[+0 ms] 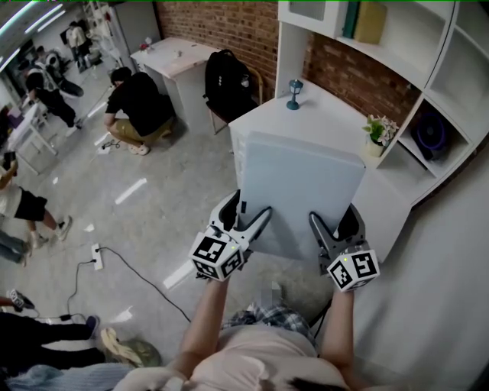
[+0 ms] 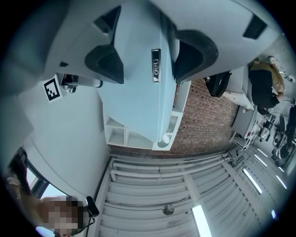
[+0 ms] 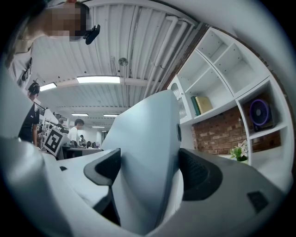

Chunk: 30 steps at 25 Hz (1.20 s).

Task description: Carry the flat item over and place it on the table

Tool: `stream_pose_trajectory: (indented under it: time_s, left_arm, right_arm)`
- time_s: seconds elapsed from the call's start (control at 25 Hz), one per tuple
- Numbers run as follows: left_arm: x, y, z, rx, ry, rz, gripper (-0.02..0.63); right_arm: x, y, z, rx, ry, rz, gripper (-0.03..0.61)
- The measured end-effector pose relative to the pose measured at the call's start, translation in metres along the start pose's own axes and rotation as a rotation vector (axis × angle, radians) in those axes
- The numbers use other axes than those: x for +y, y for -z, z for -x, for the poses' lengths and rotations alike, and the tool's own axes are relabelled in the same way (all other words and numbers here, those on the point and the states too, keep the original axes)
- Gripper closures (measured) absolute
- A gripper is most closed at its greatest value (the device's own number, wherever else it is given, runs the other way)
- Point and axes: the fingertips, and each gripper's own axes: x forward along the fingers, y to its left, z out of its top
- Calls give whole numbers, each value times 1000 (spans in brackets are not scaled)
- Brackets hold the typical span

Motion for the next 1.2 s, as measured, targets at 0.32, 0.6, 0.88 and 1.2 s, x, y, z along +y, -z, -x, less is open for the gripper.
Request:
stream_pose_trajectory:
  time_s: [0.32, 0.6, 0.88, 1.2]
  left_arm:
    - [22, 0, -28, 5, 4, -4, 276]
    - [49, 4, -76, 10, 21, -15, 276]
    - [109, 10, -150, 18, 27, -17, 276]
    - [193, 1, -256, 36, 31, -1, 275]
  right_arm:
    - [-18, 1, -29, -7, 15, 0, 176]
    - [-55, 11, -67, -25, 35, -6, 177]
    - [-103, 24, -147, -35, 43, -15, 176]
    - [-171, 27, -262, -15, 60, -32, 176]
